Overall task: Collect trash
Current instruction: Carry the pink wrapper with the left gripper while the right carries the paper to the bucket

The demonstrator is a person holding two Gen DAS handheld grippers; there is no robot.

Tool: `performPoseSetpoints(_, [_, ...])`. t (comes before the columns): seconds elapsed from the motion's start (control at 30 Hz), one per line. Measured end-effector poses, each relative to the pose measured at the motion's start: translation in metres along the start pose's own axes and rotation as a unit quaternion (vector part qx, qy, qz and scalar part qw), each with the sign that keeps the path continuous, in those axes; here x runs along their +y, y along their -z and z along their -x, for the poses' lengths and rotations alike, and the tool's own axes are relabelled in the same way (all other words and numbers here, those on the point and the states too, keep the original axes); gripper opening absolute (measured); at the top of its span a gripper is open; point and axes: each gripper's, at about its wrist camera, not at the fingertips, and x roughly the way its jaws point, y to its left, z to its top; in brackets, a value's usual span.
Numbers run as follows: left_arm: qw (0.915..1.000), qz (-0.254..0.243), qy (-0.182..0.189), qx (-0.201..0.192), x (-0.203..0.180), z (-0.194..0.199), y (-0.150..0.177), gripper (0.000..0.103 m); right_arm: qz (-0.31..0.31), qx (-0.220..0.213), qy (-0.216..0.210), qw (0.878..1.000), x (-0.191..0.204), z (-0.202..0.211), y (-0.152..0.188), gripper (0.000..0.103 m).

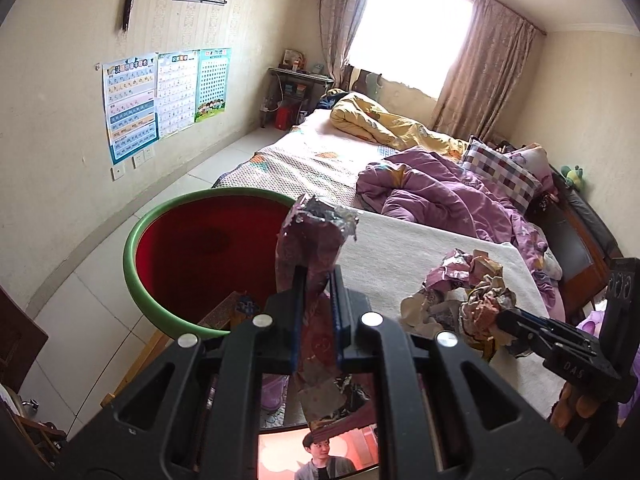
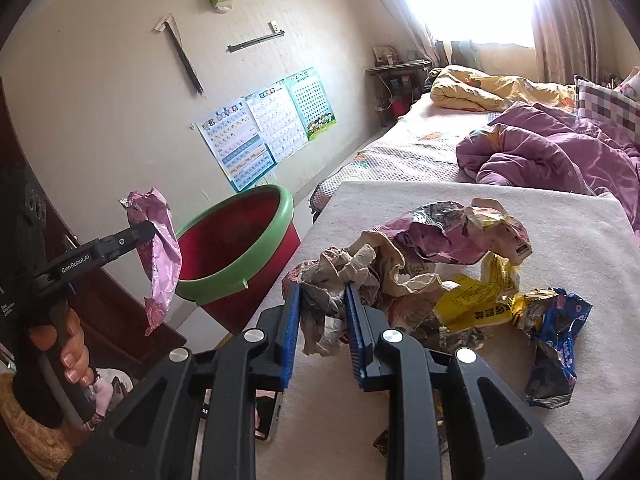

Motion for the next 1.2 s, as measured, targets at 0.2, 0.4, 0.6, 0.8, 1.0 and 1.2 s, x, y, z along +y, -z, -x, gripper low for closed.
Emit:
performPoseSetpoints(0.2, [1.0000, -0.004, 0.007, -0.001, 0.015, -0.002, -0.005, 0.012, 0.001, -0.009, 0.006, 1.000, 0.015, -0.010, -0.006, 0.022])
performPoseSetpoints(0.4, [0.9998, -0.008, 0.016, -0.003, 0.027, -0.003, -0.008, 0.012, 0.002, -0.013, 0.010, 1.000, 0.031, -0.019, -0.009, 0.022])
performPoseSetpoints(0.6, [0.9997, -0.010, 0.020, -0.003, 0.037, -0.005, -0.009, 0.012, 0.011, -0.016, 0.006, 1.000, 0.049, -0.029, -0.014, 0.022])
performPoseSetpoints(0.8, [0.9998, -0.005, 0.012, -0.013, 0.049, 0.000, -0.013, 0.012, 0.020, -0.013, -0.006, 1.000, 0.066, -0.043, -0.019, 0.022])
performPoseSetpoints(1.0, [0.9999, -0.002, 0.009, -0.013, 0.056, -0.001, -0.013, 0.012, 0.027, -0.005, -0.018, 0.999, 0.080, -0.057, -0.021, 0.022])
performPoseSetpoints(1.2, [0.9998, -0.004, 0.006, -0.018, 0.056, -0.003, -0.016, 0.012, 0.035, -0.003, -0.029, 0.999, 0.094, -0.067, -0.026, 0.022])
